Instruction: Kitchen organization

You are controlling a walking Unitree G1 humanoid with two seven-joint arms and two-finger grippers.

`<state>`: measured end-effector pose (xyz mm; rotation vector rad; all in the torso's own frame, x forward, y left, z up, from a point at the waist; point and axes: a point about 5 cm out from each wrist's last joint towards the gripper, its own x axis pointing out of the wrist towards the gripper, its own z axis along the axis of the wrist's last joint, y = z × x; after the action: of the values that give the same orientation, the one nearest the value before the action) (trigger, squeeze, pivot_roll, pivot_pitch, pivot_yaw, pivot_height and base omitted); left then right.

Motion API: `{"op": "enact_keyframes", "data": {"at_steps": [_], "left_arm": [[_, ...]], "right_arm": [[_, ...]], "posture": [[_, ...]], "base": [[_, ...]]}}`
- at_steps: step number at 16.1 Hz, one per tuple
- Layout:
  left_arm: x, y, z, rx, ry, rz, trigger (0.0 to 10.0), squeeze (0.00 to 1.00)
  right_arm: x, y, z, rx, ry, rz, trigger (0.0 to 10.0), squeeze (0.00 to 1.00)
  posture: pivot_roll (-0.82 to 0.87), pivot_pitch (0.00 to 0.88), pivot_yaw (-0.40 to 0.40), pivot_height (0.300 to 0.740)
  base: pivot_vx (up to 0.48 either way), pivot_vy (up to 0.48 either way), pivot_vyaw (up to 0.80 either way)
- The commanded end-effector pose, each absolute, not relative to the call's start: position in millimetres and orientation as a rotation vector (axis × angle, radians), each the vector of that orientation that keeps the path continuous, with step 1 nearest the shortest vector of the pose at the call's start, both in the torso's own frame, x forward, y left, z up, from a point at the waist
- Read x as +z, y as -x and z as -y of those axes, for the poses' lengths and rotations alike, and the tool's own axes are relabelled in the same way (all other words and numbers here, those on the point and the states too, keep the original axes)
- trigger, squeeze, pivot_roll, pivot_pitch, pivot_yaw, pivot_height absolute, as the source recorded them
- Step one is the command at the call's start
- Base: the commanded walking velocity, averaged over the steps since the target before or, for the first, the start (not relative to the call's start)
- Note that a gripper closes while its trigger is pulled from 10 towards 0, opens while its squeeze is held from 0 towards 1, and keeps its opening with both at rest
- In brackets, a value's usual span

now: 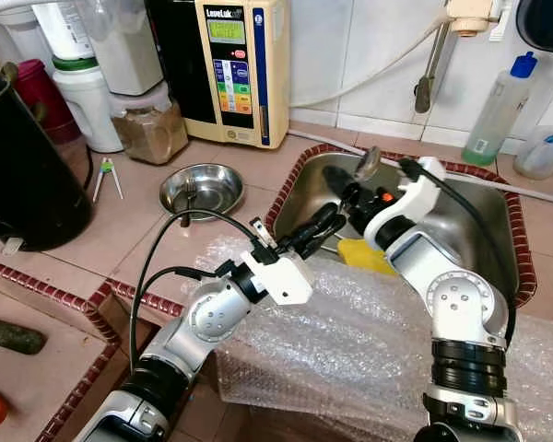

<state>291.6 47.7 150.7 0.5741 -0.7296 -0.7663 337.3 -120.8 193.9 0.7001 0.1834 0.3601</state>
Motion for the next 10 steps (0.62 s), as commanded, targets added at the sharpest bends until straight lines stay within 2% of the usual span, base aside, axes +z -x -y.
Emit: {"op": "enact_keyframes", "data": {"at_steps": [1, 10], "left_arm": [[155, -291, -45, -0.772, -0.574, 0.759, 0.0, 0.00], [149, -291, -46, -0.782, -0.594, 0.744, 0.0, 0.00]], "right_arm": [[189, -339, 119, 0.338, -0.685, -0.238, 0.0, 0.00], [193, -344, 132, 0.230, -0.716, -0.253, 0.0, 0.00]], "posture": [[-0.04, 0.027, 0.037, 0.740], [-0.04, 0.033, 0.047, 0.740]], "base": [[0.000, 0.000, 0.00], [0.000, 0.000, 0.00]]}}
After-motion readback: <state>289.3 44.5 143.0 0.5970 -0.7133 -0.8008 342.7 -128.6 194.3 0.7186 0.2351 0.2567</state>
